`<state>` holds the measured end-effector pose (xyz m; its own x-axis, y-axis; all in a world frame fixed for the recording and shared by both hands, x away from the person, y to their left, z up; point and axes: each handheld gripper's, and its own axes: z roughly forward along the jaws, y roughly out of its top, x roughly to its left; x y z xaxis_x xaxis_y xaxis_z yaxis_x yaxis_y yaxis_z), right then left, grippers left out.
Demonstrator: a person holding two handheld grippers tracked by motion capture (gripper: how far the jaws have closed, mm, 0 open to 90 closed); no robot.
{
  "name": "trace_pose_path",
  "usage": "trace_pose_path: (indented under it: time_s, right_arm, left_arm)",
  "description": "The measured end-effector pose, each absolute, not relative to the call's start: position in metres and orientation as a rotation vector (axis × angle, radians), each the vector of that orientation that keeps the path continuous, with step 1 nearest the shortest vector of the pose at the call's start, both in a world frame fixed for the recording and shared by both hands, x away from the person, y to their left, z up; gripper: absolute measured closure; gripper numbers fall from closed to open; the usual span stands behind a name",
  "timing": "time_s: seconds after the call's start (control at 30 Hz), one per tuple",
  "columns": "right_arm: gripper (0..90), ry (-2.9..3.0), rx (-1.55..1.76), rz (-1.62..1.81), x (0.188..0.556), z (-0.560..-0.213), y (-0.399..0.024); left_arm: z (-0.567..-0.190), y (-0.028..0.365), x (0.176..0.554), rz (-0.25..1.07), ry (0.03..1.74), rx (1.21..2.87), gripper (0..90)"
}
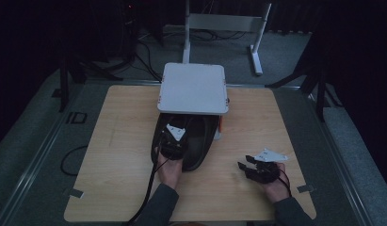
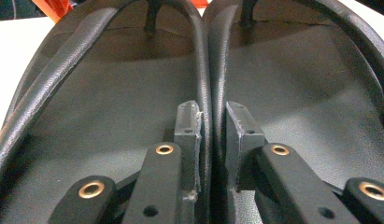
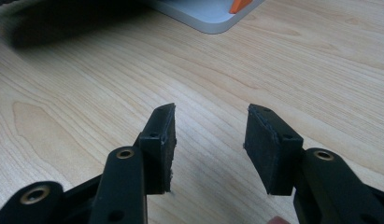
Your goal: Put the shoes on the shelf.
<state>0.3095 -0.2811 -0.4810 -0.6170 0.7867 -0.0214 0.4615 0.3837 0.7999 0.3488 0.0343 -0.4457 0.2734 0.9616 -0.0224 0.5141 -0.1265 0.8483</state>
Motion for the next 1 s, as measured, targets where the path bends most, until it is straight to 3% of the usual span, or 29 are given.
trace_pose_path:
  time_s: [1.0]
  right_arm:
    - [52.7,2.257,1.075,1.112,0.31,-0.482,-0.281]
  left_arm:
    - [-0.455,0.0,0.383,0.831,1.445,1.695,76.3]
